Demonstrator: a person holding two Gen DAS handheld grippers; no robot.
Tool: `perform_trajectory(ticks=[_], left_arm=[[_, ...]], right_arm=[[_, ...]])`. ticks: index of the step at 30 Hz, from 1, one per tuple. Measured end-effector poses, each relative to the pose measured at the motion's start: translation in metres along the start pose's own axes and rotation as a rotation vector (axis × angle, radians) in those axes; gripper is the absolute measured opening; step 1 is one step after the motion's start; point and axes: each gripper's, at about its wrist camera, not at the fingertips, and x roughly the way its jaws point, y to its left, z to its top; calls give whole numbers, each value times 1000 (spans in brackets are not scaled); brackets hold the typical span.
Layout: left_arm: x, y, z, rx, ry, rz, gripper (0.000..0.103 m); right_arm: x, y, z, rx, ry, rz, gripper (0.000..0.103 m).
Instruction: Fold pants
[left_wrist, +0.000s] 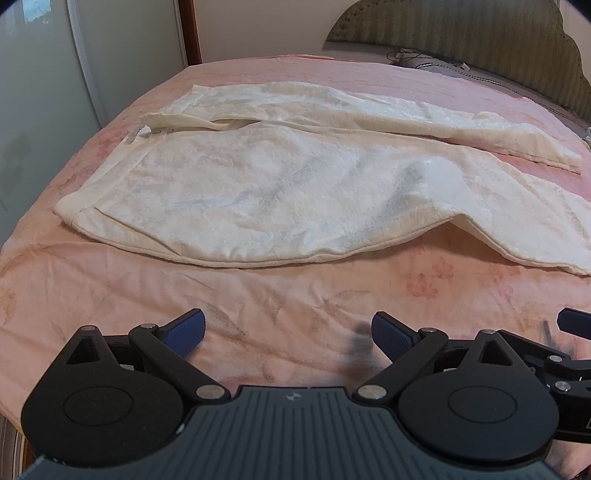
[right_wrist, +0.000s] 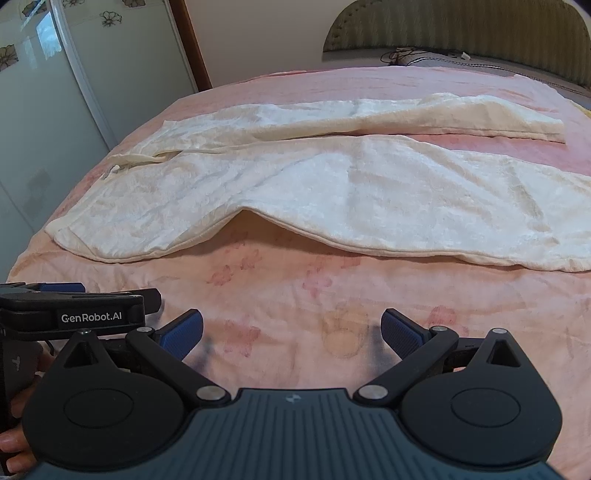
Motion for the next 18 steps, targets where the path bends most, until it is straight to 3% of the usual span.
perform_trajectory(ticks=[18], left_arm=[[4,2,-1,-7,16,-2,98]], right_arm=[[1,-1,-1,4,6,18,103]])
